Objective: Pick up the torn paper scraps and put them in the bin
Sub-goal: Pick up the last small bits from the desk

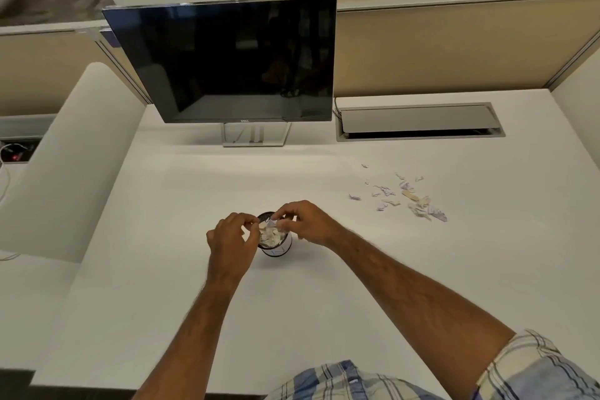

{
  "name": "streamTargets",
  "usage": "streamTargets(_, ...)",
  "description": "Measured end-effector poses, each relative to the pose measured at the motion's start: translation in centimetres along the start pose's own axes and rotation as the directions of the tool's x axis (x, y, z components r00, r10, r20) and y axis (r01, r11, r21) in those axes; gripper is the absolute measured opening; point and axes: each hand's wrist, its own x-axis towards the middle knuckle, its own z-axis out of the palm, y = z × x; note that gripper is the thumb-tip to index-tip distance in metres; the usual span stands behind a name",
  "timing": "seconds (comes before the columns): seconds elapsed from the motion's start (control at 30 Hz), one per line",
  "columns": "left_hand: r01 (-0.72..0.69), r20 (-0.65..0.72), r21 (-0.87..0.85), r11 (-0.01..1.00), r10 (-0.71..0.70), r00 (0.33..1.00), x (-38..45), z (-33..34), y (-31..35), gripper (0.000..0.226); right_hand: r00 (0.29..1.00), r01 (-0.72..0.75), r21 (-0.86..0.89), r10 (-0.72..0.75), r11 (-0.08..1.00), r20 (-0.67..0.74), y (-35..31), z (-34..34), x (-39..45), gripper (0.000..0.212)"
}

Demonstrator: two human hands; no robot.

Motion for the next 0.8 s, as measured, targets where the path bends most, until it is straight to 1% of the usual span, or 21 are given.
streamTargets(0.17,-0.016,-0.008,-0.026,1.000,0.016,1.000,1.0,-0.1,0.8,0.009,0.997,-0.023,0.017,0.024,1.000,-0.077,0.9,-0.5,-0.2,0.016)
streamTargets(0.23,-0.063,0.004,-0.076,0.995,0.064,0.998,1.4,0.0,1.6,0.010,0.991,-0.048,0.028,0.052,0.998,-0.123,1.9,-1.1,-0.6,0.017)
streamTargets(0.3,-0.103,0.043,-0.144,0.984,0.110,0.993,2.1,0.3,2.8,0.010,0.983,-0.078,0.036,0.082,0.996,-0.164,3.1,-2.1,-1.2,0.016)
streamTargets(0.47,-0.178,0.113,-0.274,0.945,0.216,0.970,4.2,2.4,6.3,0.012,0.965,-0.146,0.010,0.145,0.989,-0.221,6.5,-5.5,-3.1,0.012)
streamTargets(0.57,-0.173,0.217,-0.309,0.935,0.246,0.945,5.1,4.7,8.5,0.017,0.946,-0.184,-0.007,0.175,0.983,-0.272,8.3,-8.1,-4.7,0.011)
streamTargets(0.63,-0.151,0.306,-0.285,0.947,0.239,0.921,5.6,6.5,9.6,0.026,0.926,-0.210,-0.017,0.193,0.977,-0.325,9.4,-9.7,-6.0,0.012)
streamTargets(0.73,-0.135,0.446,-0.237,0.962,0.231,0.865,6.6,9.6,10.8,0.039,0.884,-0.253,0.013,0.237,0.967,-0.403,11.2,-12.3,-7.7,0.013)
streamTargets(0.8,-0.110,0.523,-0.174,0.978,0.187,0.832,7.2,11.6,11.3,0.048,0.848,-0.291,-0.003,0.257,0.957,-0.464,12.8,-14.0,-8.6,0.014)
